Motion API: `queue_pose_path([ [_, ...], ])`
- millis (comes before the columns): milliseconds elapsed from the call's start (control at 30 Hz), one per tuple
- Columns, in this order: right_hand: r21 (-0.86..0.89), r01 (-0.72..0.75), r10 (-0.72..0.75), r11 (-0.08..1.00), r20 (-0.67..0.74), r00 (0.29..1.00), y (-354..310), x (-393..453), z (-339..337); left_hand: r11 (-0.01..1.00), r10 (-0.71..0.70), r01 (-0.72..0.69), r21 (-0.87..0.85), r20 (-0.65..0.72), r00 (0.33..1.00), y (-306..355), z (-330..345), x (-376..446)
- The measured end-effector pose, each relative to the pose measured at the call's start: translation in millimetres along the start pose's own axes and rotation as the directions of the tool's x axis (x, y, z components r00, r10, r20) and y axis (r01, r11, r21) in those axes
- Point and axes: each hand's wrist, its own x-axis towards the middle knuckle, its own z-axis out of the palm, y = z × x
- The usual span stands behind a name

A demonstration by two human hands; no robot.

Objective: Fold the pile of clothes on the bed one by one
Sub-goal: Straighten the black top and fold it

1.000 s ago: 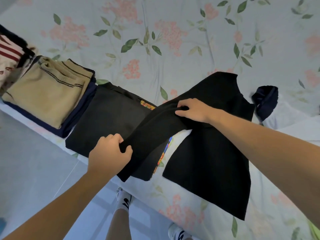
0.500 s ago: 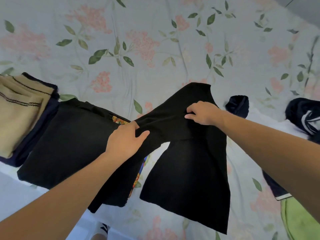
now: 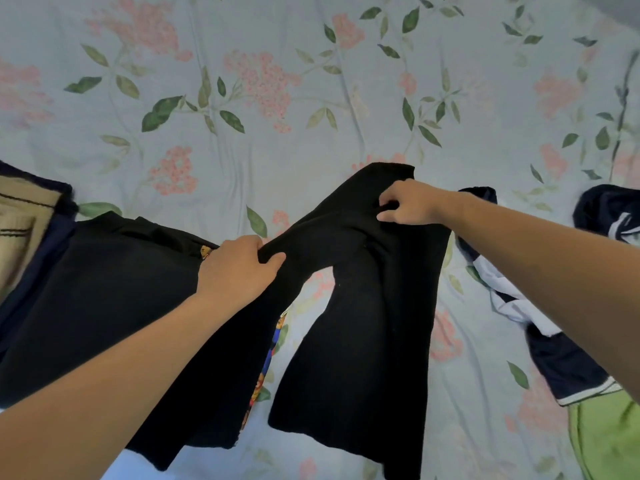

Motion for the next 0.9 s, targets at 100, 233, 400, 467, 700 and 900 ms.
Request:
queue_pose_path([
  [100, -0.016, 0.037, -0.038, 0.999, -0.069, 0.997, 7, 3, -18, 0.998, 0.018, -0.016, -0.054, 0.050, 0.999, 13, 2, 20],
  [233, -0.041, 0.089, -0.095, 0.995, -0.166, 0.982, 3, 18, -35, 0.985, 0.059, -0.050, -0.167, 0.049, 0.997, 26, 5, 41],
  [400, -0.222, 0.063, -0.156, 0.973, -0.428, 0.890, -7, 38, -29, 0.991, 0.101, -0.111, -0.071, -0.126, 0.987, 13, 14, 44],
  [467, -0.273, -0.037, -0.148, 0.961, -0.624, 0.767, -14, 31, -10, 0.957, 0.279, -0.245, 0.154, -0.272, 0.921, 14, 18, 39],
  [700, -0.056, -0.009, -0.031, 0.998, -0.680, 0.733, -39, -31, 85, 0.737, 0.660, -0.648, 0.194, 0.006, 0.752, 61, 46, 32],
  [900, 0.259, -0.030, 0.205, 0.965, -0.682, 0.703, -54, -46, 110, 0.962, 0.272, -0.272, 0.005, -0.068, 0.960, 111, 49, 96],
])
